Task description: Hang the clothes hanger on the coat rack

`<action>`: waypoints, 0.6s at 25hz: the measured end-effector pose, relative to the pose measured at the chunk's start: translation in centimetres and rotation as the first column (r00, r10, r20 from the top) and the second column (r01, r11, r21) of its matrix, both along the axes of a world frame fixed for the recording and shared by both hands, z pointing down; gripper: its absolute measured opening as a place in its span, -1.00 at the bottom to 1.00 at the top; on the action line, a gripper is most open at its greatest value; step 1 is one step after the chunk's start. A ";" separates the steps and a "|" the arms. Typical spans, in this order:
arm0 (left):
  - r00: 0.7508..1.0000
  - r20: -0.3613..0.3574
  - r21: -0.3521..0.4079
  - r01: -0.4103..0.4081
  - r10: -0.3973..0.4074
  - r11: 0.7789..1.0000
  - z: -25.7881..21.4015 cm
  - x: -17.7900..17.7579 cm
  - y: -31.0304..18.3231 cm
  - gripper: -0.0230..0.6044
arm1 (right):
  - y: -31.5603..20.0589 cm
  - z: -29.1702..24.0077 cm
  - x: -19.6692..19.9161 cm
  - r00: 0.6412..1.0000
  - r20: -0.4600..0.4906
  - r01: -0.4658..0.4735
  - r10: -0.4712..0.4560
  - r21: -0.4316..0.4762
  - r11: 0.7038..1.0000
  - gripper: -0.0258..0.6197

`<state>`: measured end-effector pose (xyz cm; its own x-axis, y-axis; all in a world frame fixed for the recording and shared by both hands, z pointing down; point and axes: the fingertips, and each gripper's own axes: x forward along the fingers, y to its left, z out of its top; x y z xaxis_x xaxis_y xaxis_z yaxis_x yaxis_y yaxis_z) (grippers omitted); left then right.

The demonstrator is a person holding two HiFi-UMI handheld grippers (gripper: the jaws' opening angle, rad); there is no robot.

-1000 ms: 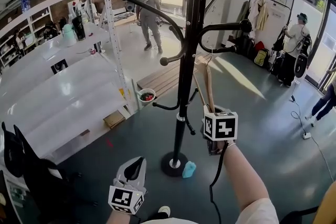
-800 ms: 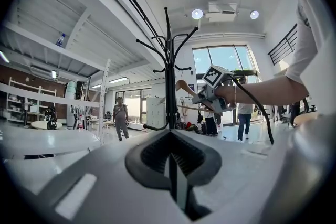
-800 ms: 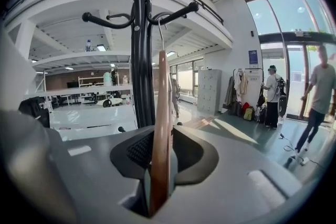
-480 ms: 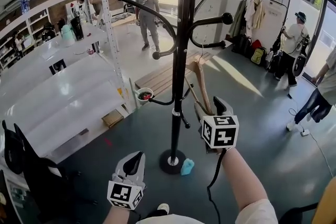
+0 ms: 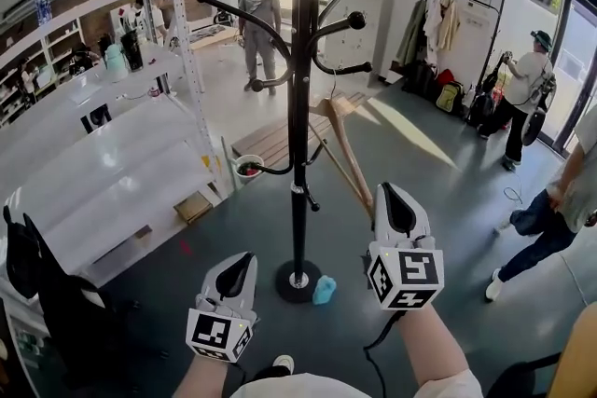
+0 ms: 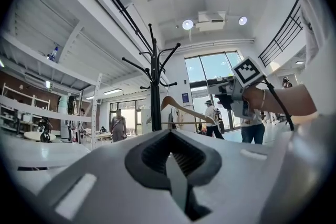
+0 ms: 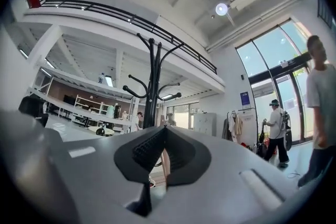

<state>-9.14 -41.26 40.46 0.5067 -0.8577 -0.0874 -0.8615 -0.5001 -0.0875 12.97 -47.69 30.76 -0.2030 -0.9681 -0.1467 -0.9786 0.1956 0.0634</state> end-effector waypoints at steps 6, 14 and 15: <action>1.000 -0.015 0.032 0.000 0.000 0.999 -1.5 1.7 3.1 -0.93 | 6.7 4.9 0.5 0.999 -0.042 0.015 -0.014 0.017 1.000 -0.84; 0.999 -0.029 0.009 -0.014 0.015 1.000 -0.3 3.6 7.5 -0.93 | 12.6 13.1 0.8 0.999 -0.010 0.047 -0.049 -0.134 0.990 -0.84; 0.999 -0.030 0.001 -0.014 0.014 1.000 0.1 3.7 8.1 -0.93 | 13.3 13.9 0.8 0.999 -0.008 0.048 -0.050 -0.151 0.987 -0.84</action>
